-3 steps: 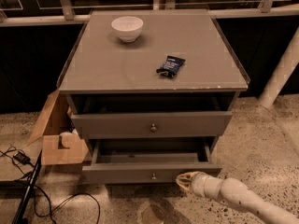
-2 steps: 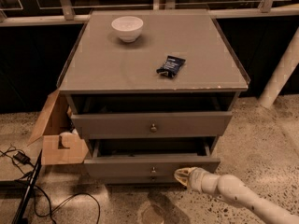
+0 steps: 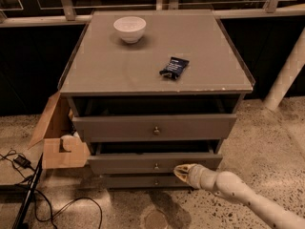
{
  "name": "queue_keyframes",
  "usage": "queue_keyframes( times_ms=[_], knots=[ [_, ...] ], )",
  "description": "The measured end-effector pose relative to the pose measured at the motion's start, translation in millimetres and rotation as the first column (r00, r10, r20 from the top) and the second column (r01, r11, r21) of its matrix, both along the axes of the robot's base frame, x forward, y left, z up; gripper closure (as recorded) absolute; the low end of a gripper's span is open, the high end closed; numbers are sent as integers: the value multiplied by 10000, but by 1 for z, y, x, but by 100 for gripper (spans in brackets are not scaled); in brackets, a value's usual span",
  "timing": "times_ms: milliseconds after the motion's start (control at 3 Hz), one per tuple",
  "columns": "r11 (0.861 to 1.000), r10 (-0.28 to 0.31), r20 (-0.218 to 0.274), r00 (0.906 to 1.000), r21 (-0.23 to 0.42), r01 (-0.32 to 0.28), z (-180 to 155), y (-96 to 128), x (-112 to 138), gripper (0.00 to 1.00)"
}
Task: Close middle drawer
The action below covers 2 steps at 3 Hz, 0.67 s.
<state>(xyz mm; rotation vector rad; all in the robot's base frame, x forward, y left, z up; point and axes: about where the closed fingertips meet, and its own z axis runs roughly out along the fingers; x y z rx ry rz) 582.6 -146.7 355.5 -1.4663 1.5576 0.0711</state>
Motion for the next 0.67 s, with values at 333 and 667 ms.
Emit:
queue_keyframes(
  times_ms=[333,667],
  knots=[
    [10000,63,147,9999,53,-64,-2,7,15,100],
    [9998,165,300,9994,88,-168,-2,14,27,100]
  ],
)
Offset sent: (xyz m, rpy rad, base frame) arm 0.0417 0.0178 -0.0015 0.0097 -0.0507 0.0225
